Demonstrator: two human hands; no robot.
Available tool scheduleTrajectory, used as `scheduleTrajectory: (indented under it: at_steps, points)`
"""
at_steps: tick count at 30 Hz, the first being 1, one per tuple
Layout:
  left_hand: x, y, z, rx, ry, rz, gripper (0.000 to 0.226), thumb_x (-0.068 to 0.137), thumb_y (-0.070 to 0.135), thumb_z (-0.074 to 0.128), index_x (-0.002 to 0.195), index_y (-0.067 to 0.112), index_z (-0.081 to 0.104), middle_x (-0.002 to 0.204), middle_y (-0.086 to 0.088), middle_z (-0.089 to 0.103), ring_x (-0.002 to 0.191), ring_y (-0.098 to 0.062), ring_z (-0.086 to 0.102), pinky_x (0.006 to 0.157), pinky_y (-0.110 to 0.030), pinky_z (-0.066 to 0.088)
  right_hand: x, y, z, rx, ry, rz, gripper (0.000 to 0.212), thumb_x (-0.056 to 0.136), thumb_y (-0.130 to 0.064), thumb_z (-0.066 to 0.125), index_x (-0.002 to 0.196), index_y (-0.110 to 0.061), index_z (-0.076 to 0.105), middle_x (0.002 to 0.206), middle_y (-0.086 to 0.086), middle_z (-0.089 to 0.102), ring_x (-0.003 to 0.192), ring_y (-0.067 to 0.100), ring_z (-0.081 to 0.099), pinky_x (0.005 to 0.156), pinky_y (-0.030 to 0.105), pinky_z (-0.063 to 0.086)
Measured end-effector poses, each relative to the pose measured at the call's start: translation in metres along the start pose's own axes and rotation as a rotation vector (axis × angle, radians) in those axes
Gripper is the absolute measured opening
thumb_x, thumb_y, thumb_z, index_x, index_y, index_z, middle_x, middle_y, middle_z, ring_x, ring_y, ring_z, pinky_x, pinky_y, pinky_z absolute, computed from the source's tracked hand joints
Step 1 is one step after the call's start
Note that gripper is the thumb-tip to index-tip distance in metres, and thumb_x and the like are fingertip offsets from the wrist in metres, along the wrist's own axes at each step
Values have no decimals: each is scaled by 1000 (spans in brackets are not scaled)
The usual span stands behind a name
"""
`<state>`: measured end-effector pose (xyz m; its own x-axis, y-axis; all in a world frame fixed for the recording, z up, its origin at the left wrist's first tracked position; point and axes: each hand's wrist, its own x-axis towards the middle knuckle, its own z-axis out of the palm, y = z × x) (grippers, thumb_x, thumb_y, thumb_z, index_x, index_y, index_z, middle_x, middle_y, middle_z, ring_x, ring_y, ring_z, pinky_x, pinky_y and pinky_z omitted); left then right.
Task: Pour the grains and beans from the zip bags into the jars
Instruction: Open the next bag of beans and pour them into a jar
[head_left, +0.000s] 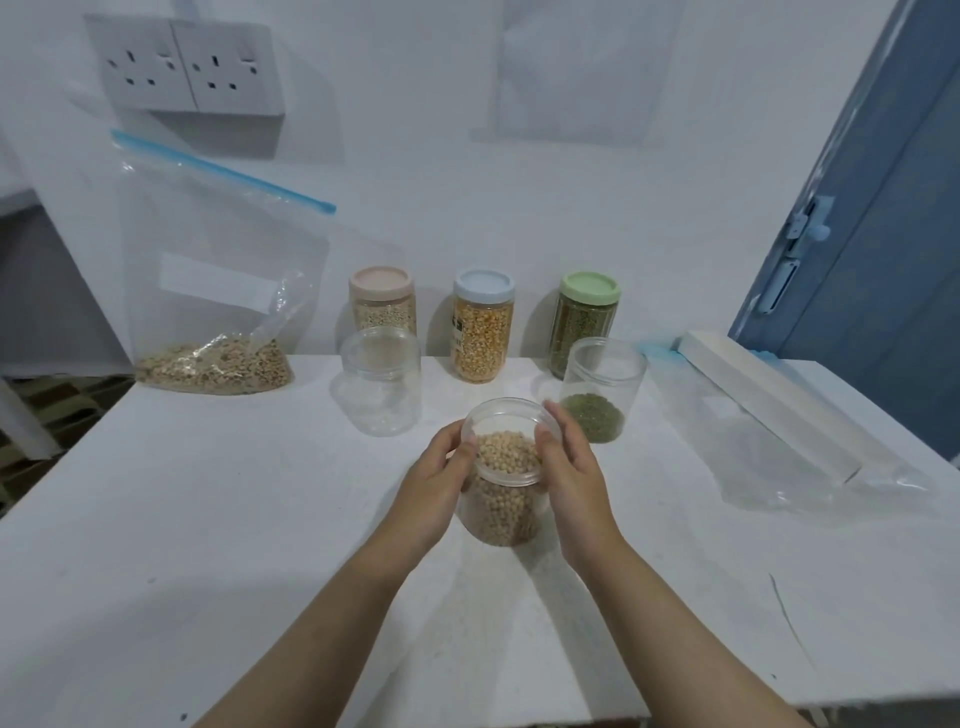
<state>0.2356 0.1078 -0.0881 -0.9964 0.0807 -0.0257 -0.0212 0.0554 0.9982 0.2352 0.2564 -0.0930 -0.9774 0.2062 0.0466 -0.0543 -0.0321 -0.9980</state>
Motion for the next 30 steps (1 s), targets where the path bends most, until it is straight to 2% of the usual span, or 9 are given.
scheduleTrajectory:
  at_steps: [5, 10, 14, 17, 21, 23, 25, 27, 30]
  points:
    - [-2, 1, 1, 13, -28, 16, 20, 101, 47, 44, 118, 45, 55, 108, 33, 65, 101, 18, 57, 81, -14, 48, 3, -6, 0, 9, 1, 70, 30, 104, -30, 49, 132, -32, 59, 125, -16, 61, 111, -2, 57, 86, 23, 48]
    - [-4, 0, 3, 34, -47, 44, 45, 85, 63, 43, 126, 45, 51, 118, 25, 62, 109, 11, 56, 88, -16, 47, 12, -8, 0, 29, -20, 104, 24, 103, -25, 48, 122, -27, 64, 124, -8, 64, 111, 4, 59, 85, 22, 46]
    - [-3, 2, 3, 25, -22, 42, 22, 97, 53, 43, 113, 51, 57, 110, 31, 64, 104, 16, 56, 85, -15, 48, 15, -6, 3, 73, -1, 155, 20, 101, -25, 51, 116, -24, 64, 114, -3, 64, 94, 8, 58, 66, 23, 39]
    - [2, 1, 1, -9, 13, 19, 21, 104, 42, 42, 108, 49, 62, 106, 24, 68, 102, 5, 60, 88, -25, 51, 18, 0, 5, 85, 18, 176, 13, 98, -30, 56, 110, -28, 60, 116, 2, 63, 105, 13, 58, 73, 28, 40]
    - [4, -2, 4, -34, 45, -6, 39, 104, 42, 41, 142, 37, 46, 142, 13, 50, 125, -6, 48, 98, -26, 47, 20, 1, 6, 114, 32, 185, 12, 96, -30, 59, 108, -27, 59, 113, 0, 64, 104, 14, 58, 71, 28, 40]
    - [5, -6, 2, -26, 24, 7, 47, 102, 49, 36, 147, 40, 36, 147, 11, 45, 130, -7, 43, 96, -22, 46, 18, 3, 6, 180, 44, 208, 13, 96, -32, 57, 107, -25, 56, 112, 0, 65, 98, 14, 57, 66, 29, 38]
    - [3, -6, 2, -38, -39, 24, 45, 99, 53, 36, 143, 53, 29, 141, 16, 45, 127, -3, 42, 88, -15, 44, 19, 6, 5, 215, 41, 191, 14, 99, -39, 50, 109, -30, 53, 118, -2, 67, 101, 15, 57, 66, 29, 36]
    - [-1, -8, 2, -52, -78, 29, 46, 93, 56, 46, 135, 62, 28, 135, 21, 45, 126, -1, 43, 88, -16, 42, 20, 7, 4, 232, 22, 168, 20, 101, -43, 47, 114, -33, 58, 122, -2, 67, 113, 16, 58, 75, 30, 41]
    - [-4, -15, 4, -43, -61, 38, 49, 89, 58, 49, 133, 61, 28, 139, 22, 41, 128, -1, 42, 93, -19, 41, 22, 8, 4, 288, 32, 172, 22, 101, -38, 49, 112, -25, 63, 124, 5, 66, 119, 21, 59, 89, 35, 46]
